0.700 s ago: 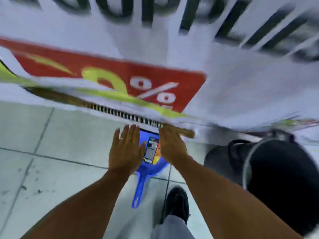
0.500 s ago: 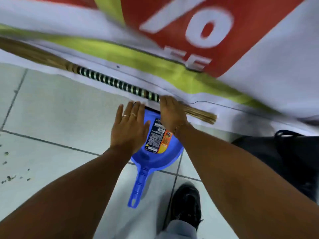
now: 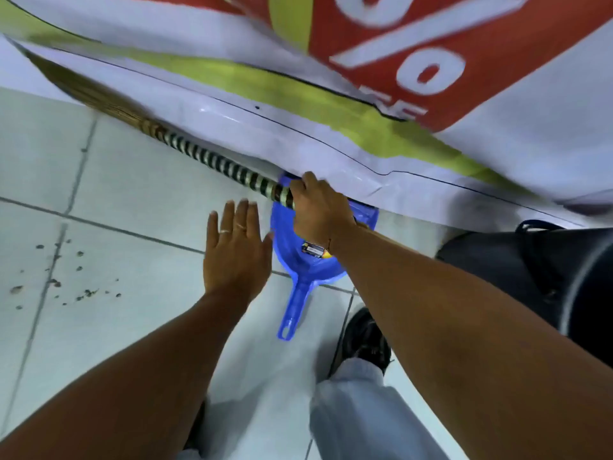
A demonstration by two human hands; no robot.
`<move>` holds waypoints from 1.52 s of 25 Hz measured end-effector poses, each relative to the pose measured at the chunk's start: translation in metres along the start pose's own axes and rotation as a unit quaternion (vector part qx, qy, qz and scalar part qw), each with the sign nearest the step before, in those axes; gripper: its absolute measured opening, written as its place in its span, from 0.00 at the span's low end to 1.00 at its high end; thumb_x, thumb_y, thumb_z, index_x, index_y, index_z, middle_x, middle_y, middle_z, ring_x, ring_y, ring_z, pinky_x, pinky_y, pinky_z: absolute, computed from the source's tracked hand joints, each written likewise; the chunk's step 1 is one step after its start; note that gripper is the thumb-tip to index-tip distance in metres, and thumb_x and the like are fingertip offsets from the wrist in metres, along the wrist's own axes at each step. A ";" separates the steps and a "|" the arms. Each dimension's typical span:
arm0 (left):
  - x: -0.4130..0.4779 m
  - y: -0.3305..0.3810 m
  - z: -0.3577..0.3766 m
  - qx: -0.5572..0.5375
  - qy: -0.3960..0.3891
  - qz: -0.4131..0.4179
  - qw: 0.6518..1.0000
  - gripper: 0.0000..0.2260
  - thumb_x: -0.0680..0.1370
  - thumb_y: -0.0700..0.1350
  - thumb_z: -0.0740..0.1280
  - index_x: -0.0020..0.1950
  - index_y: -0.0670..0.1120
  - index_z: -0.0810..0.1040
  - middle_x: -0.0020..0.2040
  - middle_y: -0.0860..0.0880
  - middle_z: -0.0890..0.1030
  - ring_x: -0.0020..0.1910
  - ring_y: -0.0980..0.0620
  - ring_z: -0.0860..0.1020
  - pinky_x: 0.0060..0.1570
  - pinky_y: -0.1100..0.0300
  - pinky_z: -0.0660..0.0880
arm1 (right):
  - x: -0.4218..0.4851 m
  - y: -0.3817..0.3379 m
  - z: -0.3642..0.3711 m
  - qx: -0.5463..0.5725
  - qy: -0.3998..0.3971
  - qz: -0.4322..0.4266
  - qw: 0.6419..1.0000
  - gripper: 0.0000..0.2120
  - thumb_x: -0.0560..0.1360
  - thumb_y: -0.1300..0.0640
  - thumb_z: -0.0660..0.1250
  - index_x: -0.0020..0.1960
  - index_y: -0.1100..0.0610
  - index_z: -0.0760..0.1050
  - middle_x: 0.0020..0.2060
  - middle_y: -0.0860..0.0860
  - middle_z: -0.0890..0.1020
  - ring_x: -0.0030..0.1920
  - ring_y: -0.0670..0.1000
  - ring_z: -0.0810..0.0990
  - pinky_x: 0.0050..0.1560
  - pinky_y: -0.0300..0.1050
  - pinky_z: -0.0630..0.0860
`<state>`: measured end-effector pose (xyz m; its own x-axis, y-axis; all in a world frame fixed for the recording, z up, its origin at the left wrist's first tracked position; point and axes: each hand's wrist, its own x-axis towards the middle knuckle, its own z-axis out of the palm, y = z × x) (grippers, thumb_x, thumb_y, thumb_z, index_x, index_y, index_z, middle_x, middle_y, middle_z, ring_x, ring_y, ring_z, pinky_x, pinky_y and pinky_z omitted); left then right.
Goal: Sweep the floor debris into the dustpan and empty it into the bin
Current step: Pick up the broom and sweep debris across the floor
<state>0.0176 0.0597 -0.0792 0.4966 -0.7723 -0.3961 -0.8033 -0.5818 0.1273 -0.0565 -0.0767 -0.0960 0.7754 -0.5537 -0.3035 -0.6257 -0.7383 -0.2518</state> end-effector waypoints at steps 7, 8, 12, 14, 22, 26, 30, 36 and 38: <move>-0.137 -0.061 -0.135 0.010 -0.055 -0.016 0.998 0.26 0.76 0.53 0.51 0.66 0.37 0.71 0.64 0.39 0.78 0.66 0.41 0.73 0.67 0.42 0.68 | -0.109 -0.116 -0.076 0.033 -0.217 0.049 0.974 0.18 0.81 0.53 0.53 0.70 0.53 0.61 0.57 0.60 0.78 0.53 0.65 0.79 0.49 0.59 0.76; -0.149 -0.073 -0.145 0.011 -0.060 -0.010 0.998 0.26 0.78 0.53 0.51 0.69 0.38 0.68 0.67 0.40 0.75 0.69 0.42 0.70 0.70 0.43 0.64 | -0.118 -0.133 -0.078 0.032 -0.230 0.051 0.971 0.17 0.80 0.53 0.53 0.68 0.53 0.62 0.57 0.59 0.78 0.54 0.65 0.78 0.50 0.58 0.76; -0.190 -0.127 -0.177 0.010 -0.052 -0.004 0.999 0.25 0.80 0.51 0.54 0.73 0.39 0.59 0.74 0.40 0.65 0.75 0.43 0.60 0.75 0.45 0.52 | -0.153 -0.210 -0.087 0.019 -0.240 0.046 0.969 0.18 0.80 0.58 0.53 0.69 0.52 0.64 0.57 0.58 0.79 0.55 0.63 0.78 0.50 0.56 0.76; -0.201 -0.147 -0.181 0.017 -0.035 -0.011 0.999 0.26 0.80 0.51 0.53 0.74 0.39 0.58 0.74 0.40 0.64 0.75 0.43 0.59 0.75 0.45 0.51 | -0.165 -0.237 -0.087 0.004 -0.247 0.046 0.968 0.18 0.80 0.58 0.52 0.69 0.52 0.64 0.57 0.58 0.79 0.56 0.63 0.78 0.51 0.55 0.75; -0.288 -0.158 -0.164 -0.011 -0.008 -0.043 0.999 0.25 0.80 0.50 0.55 0.73 0.37 0.60 0.72 0.38 0.67 0.74 0.40 0.61 0.74 0.44 0.54 | -0.269 -0.287 -0.078 0.085 -0.171 0.112 0.975 0.23 0.80 0.56 0.53 0.74 0.53 0.55 0.57 0.60 0.75 0.50 0.63 0.78 0.42 0.52 0.72; -0.366 -0.156 -0.157 -0.004 -0.027 -0.058 0.998 0.25 0.78 0.52 0.53 0.67 0.36 0.69 0.64 0.37 0.77 0.67 0.39 0.72 0.67 0.42 0.66 | -0.338 -0.298 -0.093 0.171 -0.191 0.180 0.950 0.27 0.77 0.59 0.58 0.74 0.58 0.54 0.59 0.62 0.72 0.54 0.64 0.76 0.52 0.53 0.73; -0.403 -0.174 -0.157 0.021 -0.057 -0.045 0.997 0.28 0.75 0.53 0.50 0.62 0.36 0.75 0.58 0.38 0.82 0.61 0.40 0.78 0.61 0.42 0.73 | -0.387 -0.317 -0.083 0.224 -0.232 0.268 0.908 0.23 0.74 0.65 0.57 0.69 0.58 0.61 0.57 0.61 0.75 0.53 0.63 0.78 0.53 0.53 0.78; -0.394 -0.226 -0.144 -0.016 -0.048 -0.073 0.996 0.24 0.78 0.51 0.58 0.68 0.37 0.68 0.66 0.37 0.75 0.69 0.39 0.70 0.70 0.42 0.63 | -0.383 -0.398 -0.037 0.224 -0.293 0.254 0.894 0.20 0.75 0.63 0.57 0.67 0.58 0.65 0.52 0.58 0.80 0.54 0.59 0.80 0.55 0.49 0.78; -0.391 -0.245 -0.146 -0.025 -0.044 -0.075 0.996 0.25 0.79 0.51 0.57 0.71 0.38 0.64 0.70 0.39 0.71 0.72 0.41 0.65 0.73 0.44 0.58 | -0.361 -0.431 -0.028 0.209 -0.297 0.240 0.900 0.19 0.76 0.62 0.57 0.67 0.58 0.64 0.54 0.60 0.80 0.53 0.59 0.80 0.55 0.50 0.79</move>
<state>0.0683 0.4674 0.1778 0.5775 -0.6519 -0.4914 -0.7039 -0.7025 0.1047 -0.0642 0.4304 0.1481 0.3036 -0.3754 -0.8757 -0.9499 -0.1906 -0.2476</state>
